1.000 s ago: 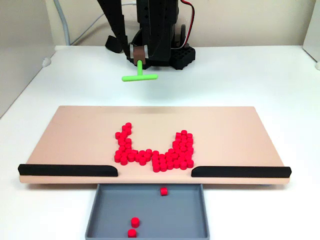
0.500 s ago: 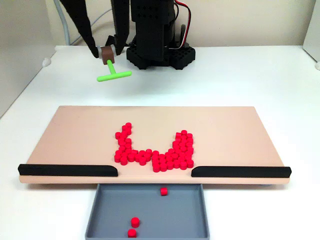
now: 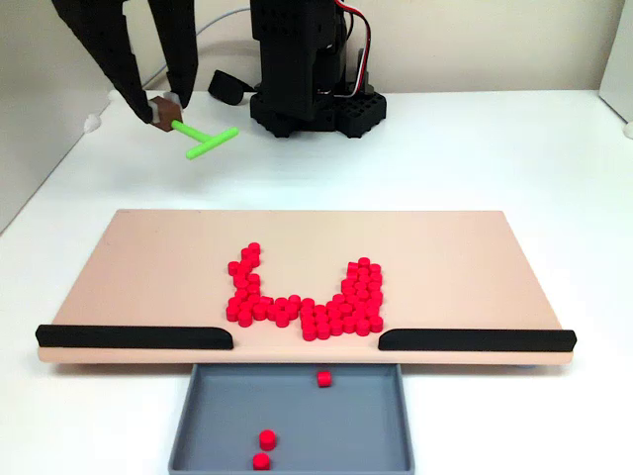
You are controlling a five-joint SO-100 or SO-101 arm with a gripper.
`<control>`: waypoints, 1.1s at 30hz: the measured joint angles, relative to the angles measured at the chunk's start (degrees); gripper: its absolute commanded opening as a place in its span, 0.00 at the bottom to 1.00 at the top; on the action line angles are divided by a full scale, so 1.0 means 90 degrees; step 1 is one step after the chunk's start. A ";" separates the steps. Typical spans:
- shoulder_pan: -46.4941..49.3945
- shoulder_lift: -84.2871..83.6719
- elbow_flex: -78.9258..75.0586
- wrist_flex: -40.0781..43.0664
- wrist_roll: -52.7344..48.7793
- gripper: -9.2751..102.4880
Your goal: Gather the right side granules
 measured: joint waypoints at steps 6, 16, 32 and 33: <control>0.0146 -0.0713 -0.0596 0.0000 -0.1357 0.08; 0.0166 -0.1133 -0.0684 -0.0615 -0.1475 0.08; 0.0156 -0.1680 -0.0859 -0.1289 -0.1475 0.08; 0.0156 -0.1719 -0.0898 -0.1289 -0.1475 0.08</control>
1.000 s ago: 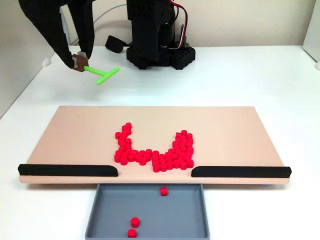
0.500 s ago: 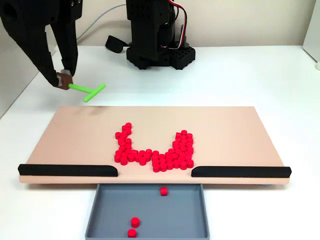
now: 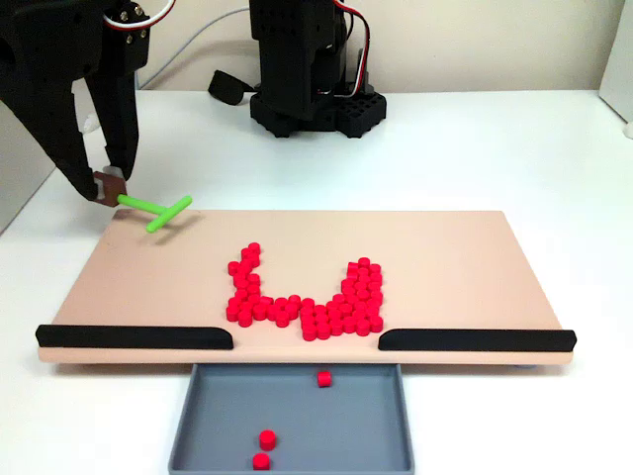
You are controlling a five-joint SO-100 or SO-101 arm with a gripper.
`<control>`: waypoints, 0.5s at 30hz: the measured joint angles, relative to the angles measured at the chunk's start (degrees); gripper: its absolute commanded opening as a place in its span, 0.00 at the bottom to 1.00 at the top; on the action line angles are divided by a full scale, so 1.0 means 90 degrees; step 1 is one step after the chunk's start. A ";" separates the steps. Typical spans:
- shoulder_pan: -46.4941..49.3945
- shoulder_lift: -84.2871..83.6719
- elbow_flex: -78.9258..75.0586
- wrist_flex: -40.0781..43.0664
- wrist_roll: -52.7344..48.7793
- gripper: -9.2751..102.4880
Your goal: Gather the right side granules
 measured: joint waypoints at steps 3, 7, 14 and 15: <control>-0.0010 -0.0098 -0.0068 0.0000 0.0000 0.08; -0.0166 -0.0244 -0.0146 0.0000 0.0000 0.08; -0.0293 -0.0400 -0.0176 -0.0264 0.0000 0.08; -0.0293 -0.0400 -0.0176 -0.0293 0.0000 0.08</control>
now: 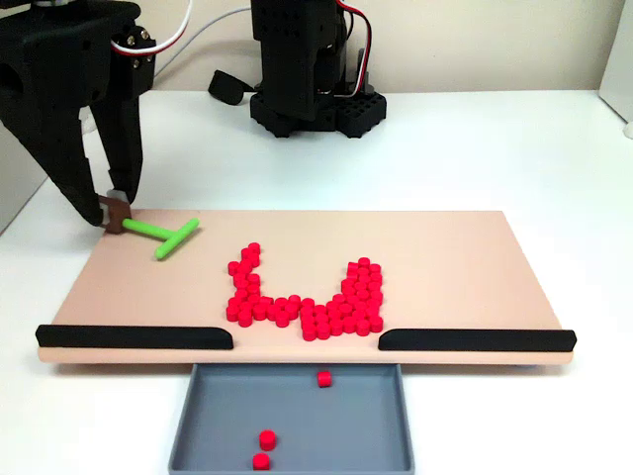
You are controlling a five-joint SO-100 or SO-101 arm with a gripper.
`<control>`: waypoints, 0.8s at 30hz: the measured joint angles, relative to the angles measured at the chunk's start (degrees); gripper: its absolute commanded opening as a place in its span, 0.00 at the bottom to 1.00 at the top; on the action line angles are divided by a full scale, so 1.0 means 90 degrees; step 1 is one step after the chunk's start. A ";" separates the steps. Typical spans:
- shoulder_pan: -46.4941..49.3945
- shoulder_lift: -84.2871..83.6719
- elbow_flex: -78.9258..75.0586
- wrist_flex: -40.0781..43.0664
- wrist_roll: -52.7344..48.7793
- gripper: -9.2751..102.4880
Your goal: Gather the right side granules
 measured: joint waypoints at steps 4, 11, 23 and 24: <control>0.0000 0.0000 0.0000 -0.0039 0.0000 0.08; 0.0000 0.0000 0.0000 -0.0039 0.0000 0.08; -0.0234 -0.0068 0.0000 -0.0039 0.0000 0.08; -0.0283 -0.0088 0.0000 -0.0039 0.0000 0.08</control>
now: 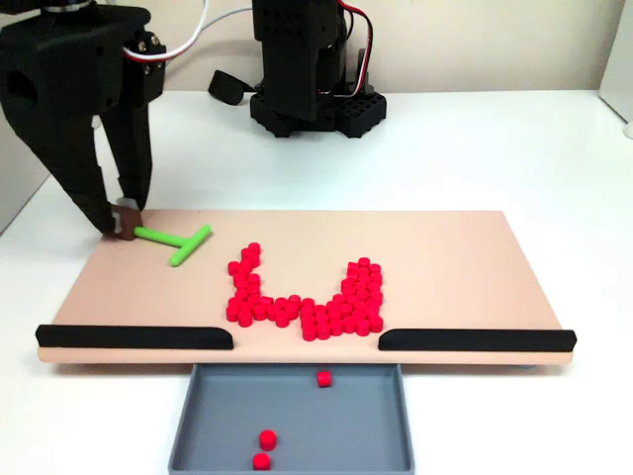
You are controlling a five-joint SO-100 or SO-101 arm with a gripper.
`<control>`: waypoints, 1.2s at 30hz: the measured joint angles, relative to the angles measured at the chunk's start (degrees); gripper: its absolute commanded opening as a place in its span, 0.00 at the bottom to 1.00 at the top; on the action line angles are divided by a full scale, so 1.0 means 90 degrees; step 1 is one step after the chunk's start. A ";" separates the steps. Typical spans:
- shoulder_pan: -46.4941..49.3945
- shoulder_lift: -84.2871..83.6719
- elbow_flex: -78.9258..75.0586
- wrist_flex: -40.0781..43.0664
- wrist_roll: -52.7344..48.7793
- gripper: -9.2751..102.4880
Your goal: Gather the right side granules
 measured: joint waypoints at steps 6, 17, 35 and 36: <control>-0.0049 -0.0049 -0.0029 0.0000 0.0000 0.08; -0.0322 -0.0127 -0.0098 0.0000 0.0000 0.08; -0.0615 -0.0127 -0.0098 -0.0010 0.0000 0.08; -0.0615 -0.0127 -0.0098 -0.0010 0.0000 0.08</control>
